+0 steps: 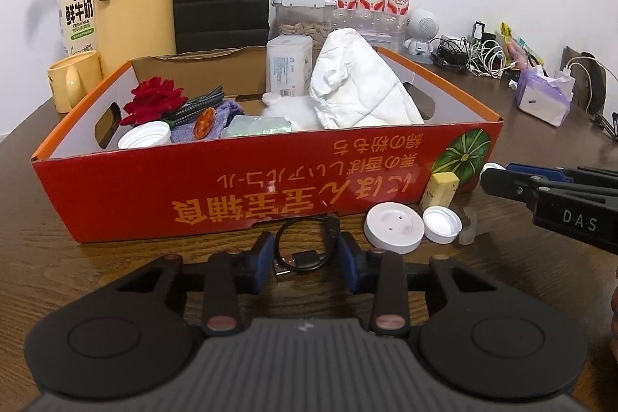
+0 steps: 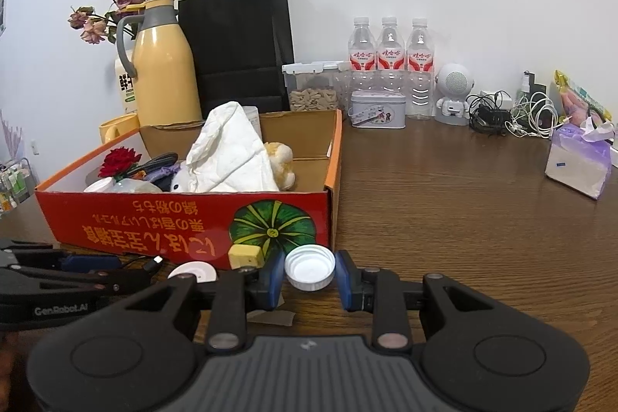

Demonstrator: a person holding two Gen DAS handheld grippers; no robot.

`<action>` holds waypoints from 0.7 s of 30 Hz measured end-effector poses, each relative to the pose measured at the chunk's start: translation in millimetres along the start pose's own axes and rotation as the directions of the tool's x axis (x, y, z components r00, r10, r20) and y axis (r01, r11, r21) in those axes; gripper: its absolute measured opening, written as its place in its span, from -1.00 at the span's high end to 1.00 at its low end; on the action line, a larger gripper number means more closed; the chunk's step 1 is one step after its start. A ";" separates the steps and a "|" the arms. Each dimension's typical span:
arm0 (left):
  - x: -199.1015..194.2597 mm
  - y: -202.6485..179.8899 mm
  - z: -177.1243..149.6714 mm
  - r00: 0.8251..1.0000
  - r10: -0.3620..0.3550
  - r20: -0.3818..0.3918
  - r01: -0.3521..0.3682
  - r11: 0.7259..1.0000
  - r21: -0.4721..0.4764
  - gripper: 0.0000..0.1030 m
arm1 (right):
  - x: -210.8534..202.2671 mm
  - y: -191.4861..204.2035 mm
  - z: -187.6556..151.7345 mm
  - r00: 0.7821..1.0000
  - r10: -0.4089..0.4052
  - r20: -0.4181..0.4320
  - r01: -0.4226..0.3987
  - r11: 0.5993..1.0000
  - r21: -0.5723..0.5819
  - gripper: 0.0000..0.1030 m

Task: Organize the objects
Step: 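Lift and carry the white cap and black cable toward the box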

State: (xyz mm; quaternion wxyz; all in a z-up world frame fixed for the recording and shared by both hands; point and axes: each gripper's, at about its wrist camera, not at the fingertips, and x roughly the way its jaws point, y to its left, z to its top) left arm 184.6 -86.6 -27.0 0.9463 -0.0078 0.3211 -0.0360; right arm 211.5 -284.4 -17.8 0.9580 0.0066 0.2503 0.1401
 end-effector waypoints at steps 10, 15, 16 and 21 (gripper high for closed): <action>-19.5 -3.3 -9.7 0.999 -0.009 0.042 0.008 1.000 0.022 0.29 | -5.4 4.7 -3.2 1.000 0.006 0.003 -0.006 1.000 -0.004 0.47; -33.8 -3.5 -14.0 0.997 -0.020 0.073 0.018 0.999 0.032 0.29 | -13.4 9.2 -6.1 1.000 -0.012 0.028 0.013 1.000 -0.018 0.47; -36.7 -2.7 -14.5 0.997 -0.023 0.078 0.020 0.999 0.032 0.29 | -14.9 9.9 -6.7 0.999 -0.012 0.031 0.013 1.000 -0.019 0.47; -50.8 2.2 -14.8 0.993 -0.034 0.111 0.031 0.999 0.027 0.29 | -23.1 13.6 -7.6 0.999 0.002 0.053 -0.001 1.000 -0.018 0.47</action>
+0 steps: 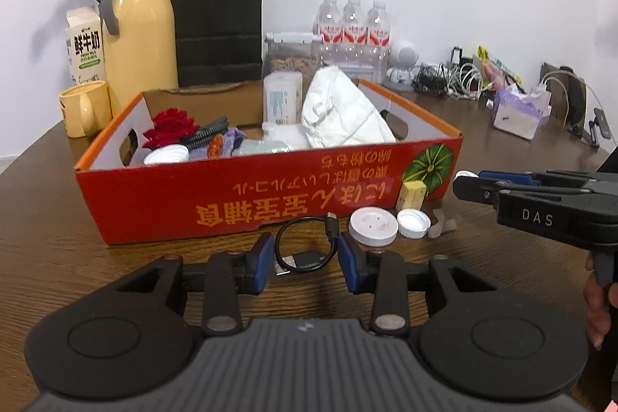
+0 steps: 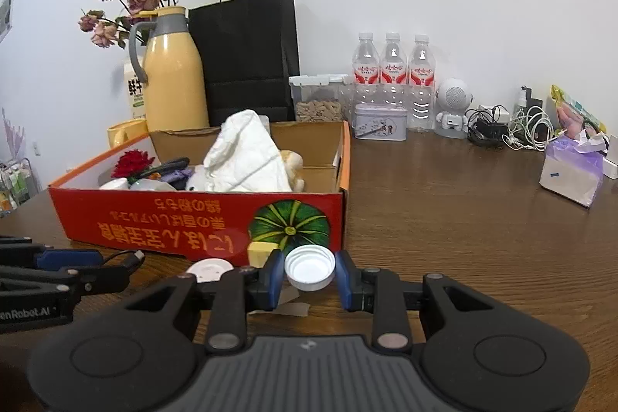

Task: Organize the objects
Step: 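Lift and carry the white cap and black cable toward the box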

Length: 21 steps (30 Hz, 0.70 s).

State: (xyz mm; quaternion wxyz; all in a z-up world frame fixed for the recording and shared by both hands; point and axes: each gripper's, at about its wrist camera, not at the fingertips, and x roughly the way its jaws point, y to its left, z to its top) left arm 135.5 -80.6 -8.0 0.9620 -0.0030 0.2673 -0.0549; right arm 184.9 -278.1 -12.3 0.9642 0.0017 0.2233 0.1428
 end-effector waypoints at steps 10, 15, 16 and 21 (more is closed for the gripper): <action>-21.7 12.3 18.7 0.996 0.000 0.090 0.002 1.000 -0.025 0.29 | -13.5 13.8 15.3 0.997 0.042 0.069 -0.042 0.999 -0.011 0.47; -27.7 19.5 31.7 0.991 0.004 0.137 0.002 0.999 -0.041 0.29 | -16.6 24.2 28.8 0.992 0.071 0.109 -0.069 0.997 -0.028 0.47; -28.8 21.1 35.1 0.989 0.006 0.150 0.001 0.999 -0.043 0.29 | -16.9 26.8 32.6 0.990 0.079 0.118 -0.075 0.997 -0.033 0.47; -29.4 26.8 52.5 0.979 0.024 0.203 -0.012 0.998 -0.056 0.29 | -12.5 40.7 52.0 0.983 0.104 0.154 -0.096 0.994 -0.060 0.47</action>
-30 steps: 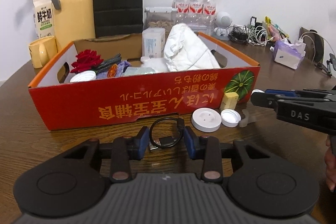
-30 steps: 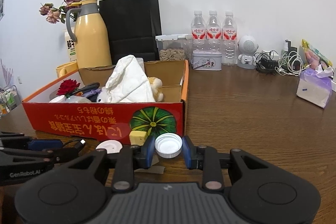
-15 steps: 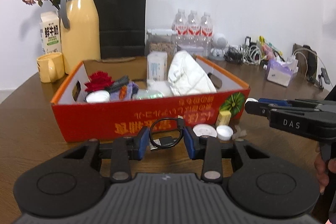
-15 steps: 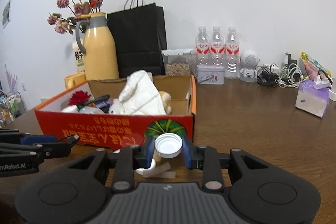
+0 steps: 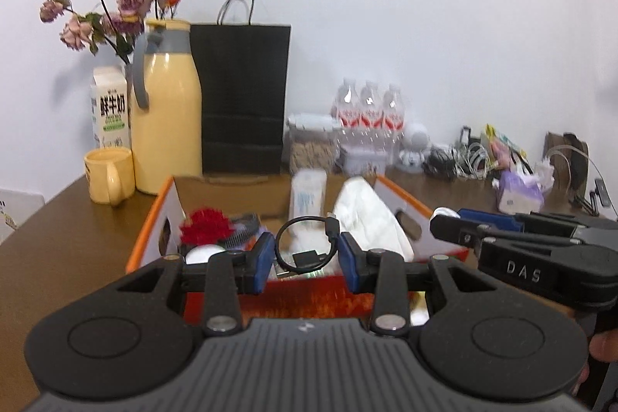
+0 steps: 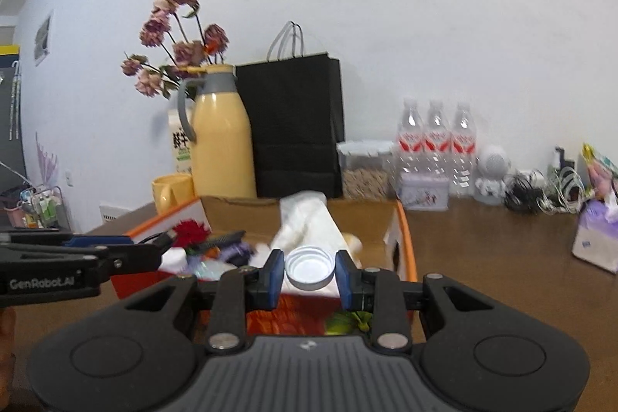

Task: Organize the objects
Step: 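Lift and carry the white cap and black cable toward the box, then open both grippers over the box to drop the cap and cable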

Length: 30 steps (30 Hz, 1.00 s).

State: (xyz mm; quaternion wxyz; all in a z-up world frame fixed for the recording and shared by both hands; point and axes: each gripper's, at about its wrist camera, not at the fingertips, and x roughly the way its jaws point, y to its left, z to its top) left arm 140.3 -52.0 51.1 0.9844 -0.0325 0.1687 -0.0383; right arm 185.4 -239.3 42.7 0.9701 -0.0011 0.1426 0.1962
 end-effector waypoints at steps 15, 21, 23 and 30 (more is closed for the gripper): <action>57.2 38.5 34.0 0.995 0.092 0.028 -0.090 0.994 -0.061 0.29 | 68.4 22.6 36.1 0.999 0.031 0.010 -0.031 0.999 -0.021 0.47; 86.0 55.0 33.5 0.993 0.114 -0.020 -0.116 0.990 -0.075 0.29 | 106.8 31.7 38.1 1.000 0.027 0.003 -0.027 1.000 -0.011 0.47; 93.8 57.7 32.2 0.992 0.117 -0.039 -0.119 0.990 -0.071 0.29 | 114.3 31.4 33.9 1.000 0.018 -0.008 -0.018 1.000 -0.014 0.47; 96.0 55.8 21.4 0.992 0.120 -0.045 -0.121 0.992 -0.038 0.26 | 118.6 29.3 24.5 0.999 0.005 -0.039 -0.006 1.000 -0.024 0.46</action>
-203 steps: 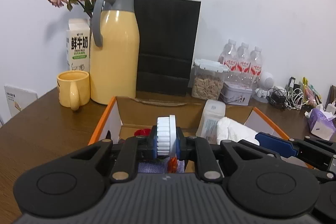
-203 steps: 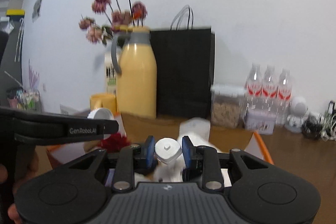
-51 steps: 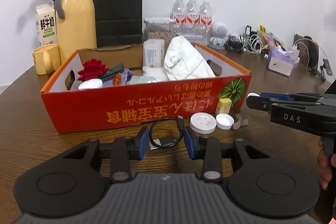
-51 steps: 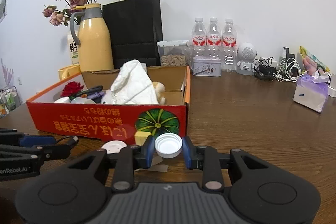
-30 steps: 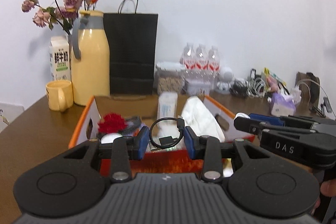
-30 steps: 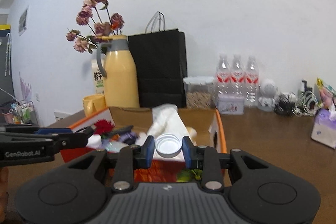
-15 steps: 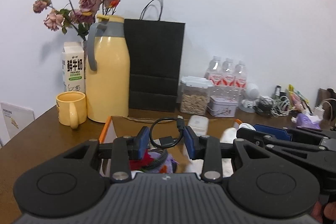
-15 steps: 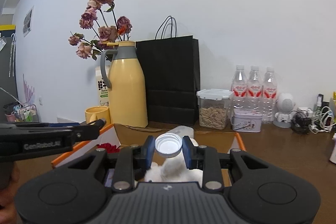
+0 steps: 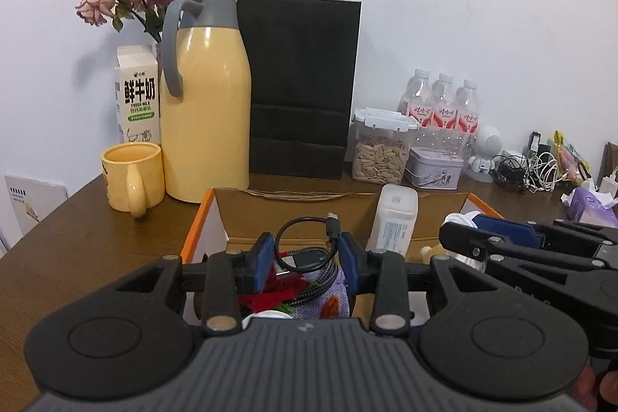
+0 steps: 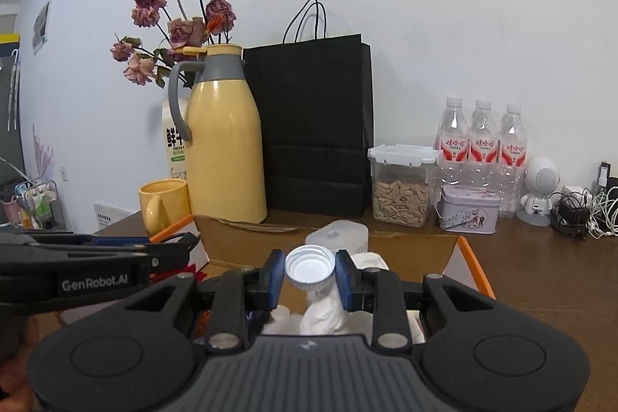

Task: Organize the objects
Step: 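Open both grippers over the box to drop the cap and cable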

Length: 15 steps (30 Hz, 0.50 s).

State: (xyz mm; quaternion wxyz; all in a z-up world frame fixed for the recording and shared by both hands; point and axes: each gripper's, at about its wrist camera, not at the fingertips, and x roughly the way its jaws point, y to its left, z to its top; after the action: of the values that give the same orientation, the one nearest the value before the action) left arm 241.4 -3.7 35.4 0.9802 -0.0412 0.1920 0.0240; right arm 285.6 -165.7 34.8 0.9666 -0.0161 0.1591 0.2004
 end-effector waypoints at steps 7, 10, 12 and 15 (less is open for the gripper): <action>-12.0 4.9 3.2 0.997 0.046 0.065 -0.045 0.999 -0.019 -0.67 | -9.9 -3.9 -1.5 0.999 -0.036 0.020 0.036 0.999 0.007 -0.23; -14.9 7.9 4.5 0.993 0.090 0.081 -0.087 0.996 -0.036 -1.00 | -15.8 -6.8 -1.1 0.997 -0.058 0.048 0.057 0.998 0.017 -0.68; -15.7 10.4 5.4 0.993 0.090 0.082 -0.086 0.995 -0.048 -1.00 | -17.7 -10.6 -1.5 0.997 -0.057 0.055 0.056 0.998 0.033 -0.87; -16.3 10.7 5.8 0.992 0.093 0.083 -0.090 0.995 -0.050 -1.00 | -18.1 -14.2 -1.2 0.997 -0.058 0.057 0.055 0.997 0.046 -1.00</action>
State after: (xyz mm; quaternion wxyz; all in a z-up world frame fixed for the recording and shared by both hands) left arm 227.8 7.0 46.1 0.9842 -0.0537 0.1510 0.0751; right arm 275.1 -185.8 38.9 0.9762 0.0069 0.1346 0.1698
